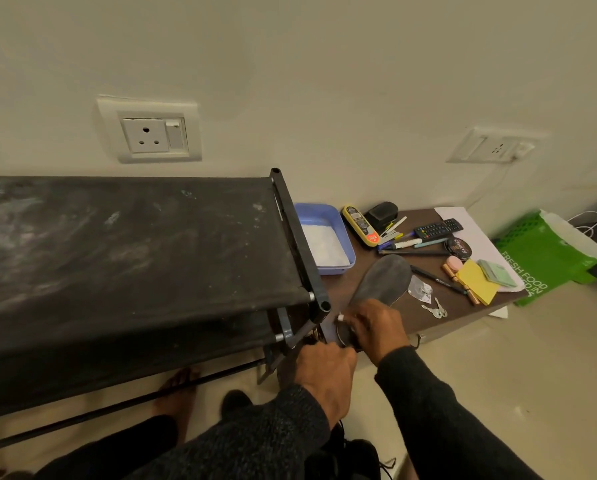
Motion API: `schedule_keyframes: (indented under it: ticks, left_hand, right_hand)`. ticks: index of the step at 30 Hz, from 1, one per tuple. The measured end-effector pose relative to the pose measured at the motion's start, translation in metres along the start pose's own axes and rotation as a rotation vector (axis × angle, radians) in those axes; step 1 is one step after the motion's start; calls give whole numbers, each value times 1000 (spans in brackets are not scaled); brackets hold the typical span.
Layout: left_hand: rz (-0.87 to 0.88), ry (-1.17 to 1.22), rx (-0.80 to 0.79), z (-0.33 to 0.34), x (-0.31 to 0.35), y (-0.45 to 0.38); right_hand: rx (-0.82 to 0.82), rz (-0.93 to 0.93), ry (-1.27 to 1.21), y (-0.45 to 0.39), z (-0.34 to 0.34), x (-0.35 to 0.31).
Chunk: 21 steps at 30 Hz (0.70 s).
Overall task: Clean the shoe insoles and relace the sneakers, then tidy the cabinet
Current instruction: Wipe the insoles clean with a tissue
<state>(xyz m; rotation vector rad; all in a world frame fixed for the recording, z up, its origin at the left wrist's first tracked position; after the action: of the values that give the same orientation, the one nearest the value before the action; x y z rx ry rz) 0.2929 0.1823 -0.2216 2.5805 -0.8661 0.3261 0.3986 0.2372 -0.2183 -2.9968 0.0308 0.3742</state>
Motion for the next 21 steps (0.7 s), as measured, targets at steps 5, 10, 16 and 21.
schedule_keyframes:
  ticks: [5,10,16,21]
  left_hand:
    - [3,-1,20,-4,1,4]
    - [14,-10,0,0,0,5]
    - [-10,-3,1,-7,0,5]
    - [-9,-25,-27,-8,3,4]
  right_hand:
    - [-81,-81,-23,22,4,-12]
    - [-9,-172,24,2,-6,-19]
    - [-77,-139,29,18,3,-12]
    - [-59,-215,93,-1,-5,-28]
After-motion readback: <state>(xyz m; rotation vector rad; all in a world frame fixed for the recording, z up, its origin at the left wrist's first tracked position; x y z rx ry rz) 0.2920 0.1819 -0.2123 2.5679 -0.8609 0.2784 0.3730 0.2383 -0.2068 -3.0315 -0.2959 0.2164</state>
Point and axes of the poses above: each hand's wrist, its own y-axis away from the middle knuckle, its own z-axis out of the palm, x = y × z, the point moved 10 cm from there along -y, towards the middle knuckle, and after that the axes turned 6 degrees about y, right-handed, at the moved point
